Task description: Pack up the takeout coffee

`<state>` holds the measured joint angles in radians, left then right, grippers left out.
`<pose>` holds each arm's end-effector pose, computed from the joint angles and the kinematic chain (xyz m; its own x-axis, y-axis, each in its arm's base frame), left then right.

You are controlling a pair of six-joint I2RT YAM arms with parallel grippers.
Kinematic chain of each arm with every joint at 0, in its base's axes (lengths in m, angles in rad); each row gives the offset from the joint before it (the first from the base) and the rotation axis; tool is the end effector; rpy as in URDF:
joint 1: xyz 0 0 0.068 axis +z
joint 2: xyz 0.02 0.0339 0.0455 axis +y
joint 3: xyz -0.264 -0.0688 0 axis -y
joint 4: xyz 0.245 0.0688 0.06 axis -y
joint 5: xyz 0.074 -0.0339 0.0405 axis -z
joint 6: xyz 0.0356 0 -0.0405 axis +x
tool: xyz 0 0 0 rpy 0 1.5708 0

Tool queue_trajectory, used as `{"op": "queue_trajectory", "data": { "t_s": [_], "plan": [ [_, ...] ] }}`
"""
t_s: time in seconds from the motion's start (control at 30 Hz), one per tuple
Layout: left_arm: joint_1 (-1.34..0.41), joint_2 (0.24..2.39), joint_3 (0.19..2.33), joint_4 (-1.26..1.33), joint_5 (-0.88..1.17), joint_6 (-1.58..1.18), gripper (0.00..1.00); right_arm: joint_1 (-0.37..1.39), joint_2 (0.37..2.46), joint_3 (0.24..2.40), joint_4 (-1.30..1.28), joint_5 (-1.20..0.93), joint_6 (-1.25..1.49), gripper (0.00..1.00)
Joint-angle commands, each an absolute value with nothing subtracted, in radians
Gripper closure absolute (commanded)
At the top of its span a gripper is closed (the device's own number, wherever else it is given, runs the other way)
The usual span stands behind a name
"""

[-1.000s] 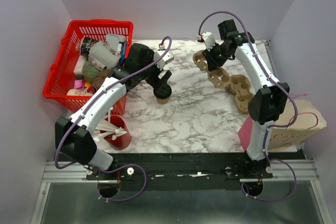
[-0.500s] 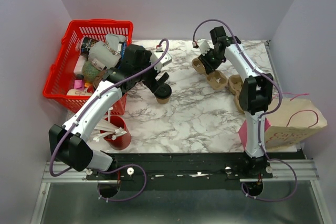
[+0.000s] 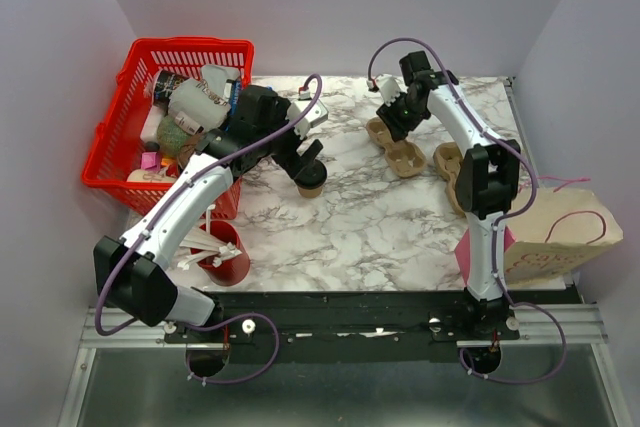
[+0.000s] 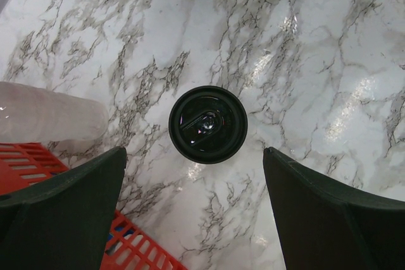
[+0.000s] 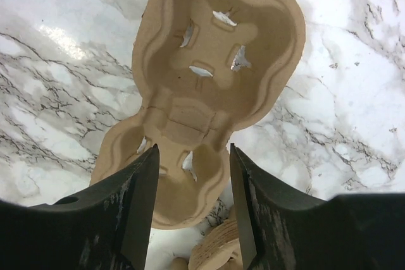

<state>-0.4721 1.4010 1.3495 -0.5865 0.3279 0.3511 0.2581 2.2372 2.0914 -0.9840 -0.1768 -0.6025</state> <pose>0.2706 -0.1510 0.3569 -0.2708 0.5039 -0.8203 0.8030 0.5881 0.0962 0.4633 0.1288 0.2462 -0.5369 -0.7187 -0.4418 -0.7623 0.6376 -0.1108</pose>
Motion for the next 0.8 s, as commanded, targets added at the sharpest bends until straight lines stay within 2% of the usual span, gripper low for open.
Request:
{"op": "queue_trajectory", "data": {
  "t_s": [0.0, 0.13, 0.27, 0.4, 0.43, 0.57, 0.63, 0.7, 0.77],
  "plan": [
    [-0.468, 1.410, 1.362, -0.583, 0.368, 0.338, 0.04, 0.258, 2.131, 2.088, -1.015, -0.204, -0.604, 0.42],
    [-0.468, 1.420, 1.370, -0.569, 0.383, 0.325, 0.04, 0.258, 2.008, 2.151, -1.182, -0.307, -0.632, 0.42],
    [-0.466, 1.437, 1.367, -0.538, 0.417, 0.292, 0.04, 0.258, 1.777, 2.074, -1.186, -0.341, -0.623, 0.42],
    [-0.469, 1.459, 1.388, -0.493, 0.494, 0.233, 0.05, 0.255, 1.574, 1.944, -1.184, -0.215, -0.646, 0.43],
    [-0.472, 1.459, 1.390, -0.447, 0.527, 0.216, 0.06, 0.249, 1.496, 1.855, -1.158, -0.189, -0.635, 0.43],
    [-0.544, 1.503, 1.446, -0.315, 0.635, 0.112, 0.07, 0.148, 1.321, 1.721, -1.037, -0.135, -0.484, 0.44],
    [-0.598, 1.572, 1.538, -0.284, 0.634, 0.071, 0.07, 0.074, 1.280, 1.733, -0.990, -0.112, -0.390, 0.40],
    [-0.687, 1.661, 1.664, -0.284, 0.595, 0.052, 0.08, 0.049, 1.208, 1.723, -0.864, -0.051, -0.336, 0.30],
    [-0.736, 1.725, 1.754, -0.295, 0.589, 0.023, 0.09, 0.051, 1.171, 1.706, -0.766, -0.041, -0.324, 0.27]
  ]
}}
